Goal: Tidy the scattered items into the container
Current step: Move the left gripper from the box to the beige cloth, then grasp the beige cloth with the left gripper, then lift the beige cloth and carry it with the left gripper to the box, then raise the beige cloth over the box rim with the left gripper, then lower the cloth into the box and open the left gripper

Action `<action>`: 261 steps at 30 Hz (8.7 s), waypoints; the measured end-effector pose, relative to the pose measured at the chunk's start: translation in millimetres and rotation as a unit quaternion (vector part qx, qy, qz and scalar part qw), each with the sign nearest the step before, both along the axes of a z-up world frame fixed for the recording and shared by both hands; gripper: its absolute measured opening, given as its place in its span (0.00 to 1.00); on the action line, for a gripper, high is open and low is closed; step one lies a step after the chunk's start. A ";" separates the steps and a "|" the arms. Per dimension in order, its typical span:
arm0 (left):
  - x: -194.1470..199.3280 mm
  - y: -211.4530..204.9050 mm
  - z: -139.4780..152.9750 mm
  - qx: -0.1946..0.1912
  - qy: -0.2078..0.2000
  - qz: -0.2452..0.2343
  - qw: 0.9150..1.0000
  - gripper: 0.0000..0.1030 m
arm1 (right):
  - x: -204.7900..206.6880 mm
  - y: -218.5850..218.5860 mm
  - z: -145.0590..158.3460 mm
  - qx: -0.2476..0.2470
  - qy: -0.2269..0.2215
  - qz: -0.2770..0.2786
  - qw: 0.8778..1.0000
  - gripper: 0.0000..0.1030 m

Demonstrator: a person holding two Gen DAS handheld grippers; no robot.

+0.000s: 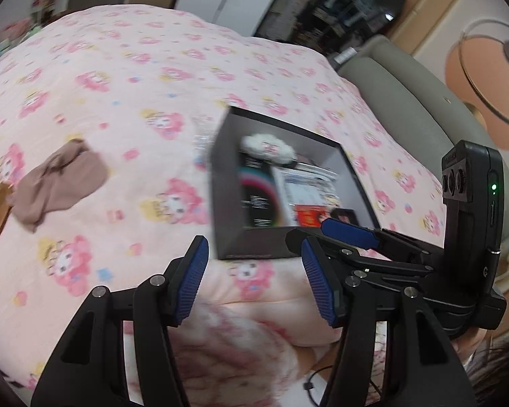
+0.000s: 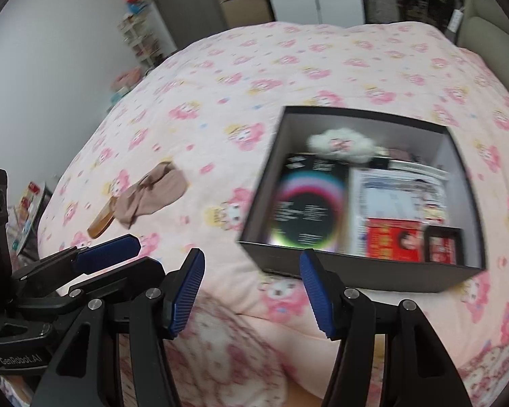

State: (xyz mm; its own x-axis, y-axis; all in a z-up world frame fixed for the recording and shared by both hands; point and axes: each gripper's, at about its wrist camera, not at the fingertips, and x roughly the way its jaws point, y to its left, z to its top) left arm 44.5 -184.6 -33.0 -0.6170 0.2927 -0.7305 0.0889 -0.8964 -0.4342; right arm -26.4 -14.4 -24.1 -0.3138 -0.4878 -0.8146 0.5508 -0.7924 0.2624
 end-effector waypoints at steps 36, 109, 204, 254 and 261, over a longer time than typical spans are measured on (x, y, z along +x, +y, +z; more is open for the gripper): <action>-19.4 -271.5 -186.3 0.153 -0.043 0.308 0.938 0.69 | -108.4 -287.1 -172.4 0.066 -0.208 0.148 0.965 0.64; -5.5 -67.8 -32.4 0.090 0.047 0.057 0.993 0.04 | -32.2 -143.3 -81.6 0.000 -0.156 0.150 0.976 0.43; -134.6 160.4 13.7 0.001 0.057 -0.122 0.991 0.09 | -98.2 139.4 -7.0 -0.153 -0.011 -0.034 0.988 0.13; -216.3 137.1 -88.6 -0.018 -0.081 -0.054 0.995 0.52 | -185.3 129.3 -85.3 0.007 -0.075 -0.117 0.990 0.33; -177.6 145.4 -49.4 0.006 -0.028 -0.065 0.997 0.52 | -143.7 146.5 -28.3 0.008 0.014 -0.149 0.989 0.44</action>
State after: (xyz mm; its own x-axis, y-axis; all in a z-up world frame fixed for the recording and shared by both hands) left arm -133.1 -39.2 -82.4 -0.5322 0.3771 -0.7580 -0.0039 -0.8964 -0.4432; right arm -170.1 132.1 -52.3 -0.4638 -0.3571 -0.8108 0.2989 -0.9246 0.2362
